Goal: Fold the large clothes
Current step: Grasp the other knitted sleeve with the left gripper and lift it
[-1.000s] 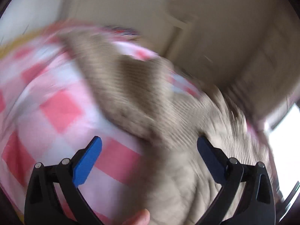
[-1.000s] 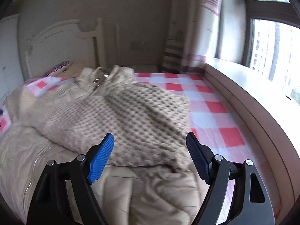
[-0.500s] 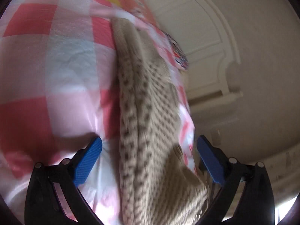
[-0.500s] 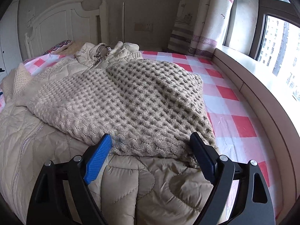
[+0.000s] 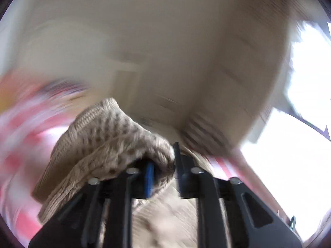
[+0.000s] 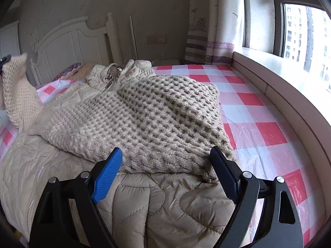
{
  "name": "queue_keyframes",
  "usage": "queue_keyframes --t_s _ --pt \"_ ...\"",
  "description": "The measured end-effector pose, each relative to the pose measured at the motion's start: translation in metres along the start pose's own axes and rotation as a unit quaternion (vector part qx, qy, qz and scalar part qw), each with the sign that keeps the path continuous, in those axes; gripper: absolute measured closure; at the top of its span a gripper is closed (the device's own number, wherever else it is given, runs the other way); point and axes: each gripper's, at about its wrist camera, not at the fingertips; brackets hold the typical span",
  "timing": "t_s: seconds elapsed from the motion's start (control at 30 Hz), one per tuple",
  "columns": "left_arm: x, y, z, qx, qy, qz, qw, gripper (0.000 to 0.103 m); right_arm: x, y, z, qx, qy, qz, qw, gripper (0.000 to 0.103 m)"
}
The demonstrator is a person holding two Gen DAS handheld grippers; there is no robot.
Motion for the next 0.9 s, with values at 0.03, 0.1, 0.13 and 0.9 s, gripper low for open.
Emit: queue_keyframes --t_s 0.03,0.1,0.13,0.9 --pt "-0.001 -0.029 -0.006 -0.027 0.015 -0.044 0.9986 0.039 0.000 -0.001 0.001 0.002 -0.001 -0.005 1.000 0.019" --pt "-0.018 -0.102 -0.016 -0.056 0.046 -0.148 0.9863 0.007 0.000 -0.004 0.001 0.006 -0.002 -0.012 1.000 0.019" --pt "-0.031 -0.121 -0.019 -0.055 0.053 -0.177 0.9812 0.007 0.001 -0.005 0.002 0.007 -0.003 -0.014 1.000 0.019" --pt "-0.179 0.031 -0.029 0.138 0.214 0.043 0.9662 0.014 0.001 -0.014 -0.004 0.003 0.013 -0.039 0.999 0.016"
Point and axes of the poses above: each gripper's, at about its wrist camera, not at the fingertips, and z roughly against the way its jaws point, y to its left, x to its top, and after that the axes turned 14 degrees about -z, right-handed
